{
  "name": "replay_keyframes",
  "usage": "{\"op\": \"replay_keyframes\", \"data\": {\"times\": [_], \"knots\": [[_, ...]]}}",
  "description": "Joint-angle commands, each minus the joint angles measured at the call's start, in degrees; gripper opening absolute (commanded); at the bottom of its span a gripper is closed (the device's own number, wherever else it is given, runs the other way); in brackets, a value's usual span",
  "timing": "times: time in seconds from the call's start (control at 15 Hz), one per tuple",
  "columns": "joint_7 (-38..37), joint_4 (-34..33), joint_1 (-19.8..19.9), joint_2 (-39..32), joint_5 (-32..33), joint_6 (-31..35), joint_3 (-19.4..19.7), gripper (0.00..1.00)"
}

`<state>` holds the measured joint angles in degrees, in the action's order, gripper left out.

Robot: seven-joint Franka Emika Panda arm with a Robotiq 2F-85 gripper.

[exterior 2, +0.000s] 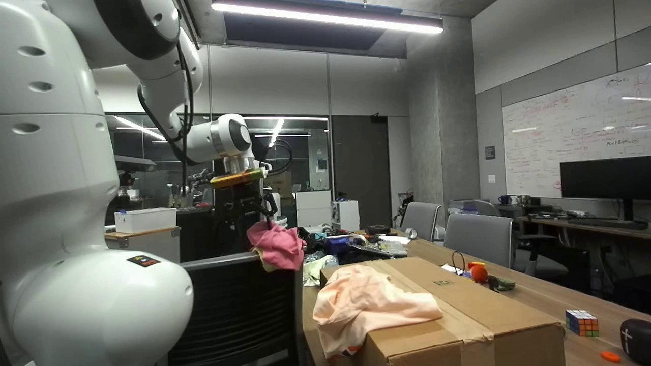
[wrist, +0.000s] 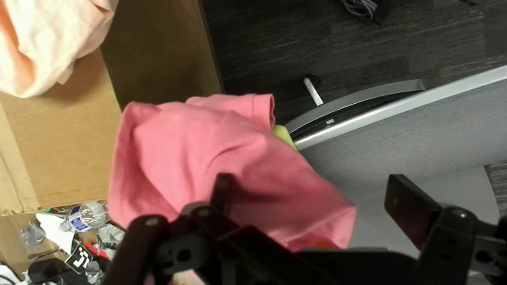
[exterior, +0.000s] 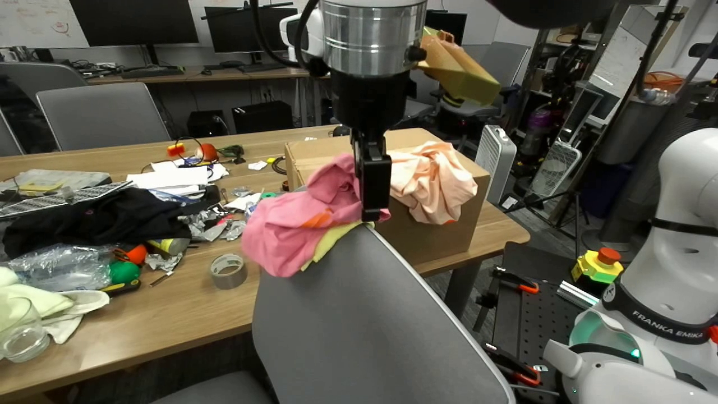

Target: Move the clothes on the chair headrest to the box

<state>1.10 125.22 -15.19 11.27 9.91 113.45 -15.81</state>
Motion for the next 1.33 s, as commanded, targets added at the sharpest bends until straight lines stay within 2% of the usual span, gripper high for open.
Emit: {"op": "replay_keyframes", "data": {"times": [0.0,0.07,0.67,0.8,1.27], "knots": [[-1.85,-1.78,0.27,-1.79,1.77,-1.04,-0.74,0.91],[-1.96,-1.77,0.28,-1.96,1.82,-1.15,-0.74,0.74],[-3.52,-0.97,0.35,-1.33,2.48,-0.31,-0.54,0.05],[-4.11,-0.77,0.40,-0.87,2.50,-0.05,-0.51,0.00],[-8.68,-1.02,0.40,5.96,6.67,-0.75,-1.37,0.01]]}}
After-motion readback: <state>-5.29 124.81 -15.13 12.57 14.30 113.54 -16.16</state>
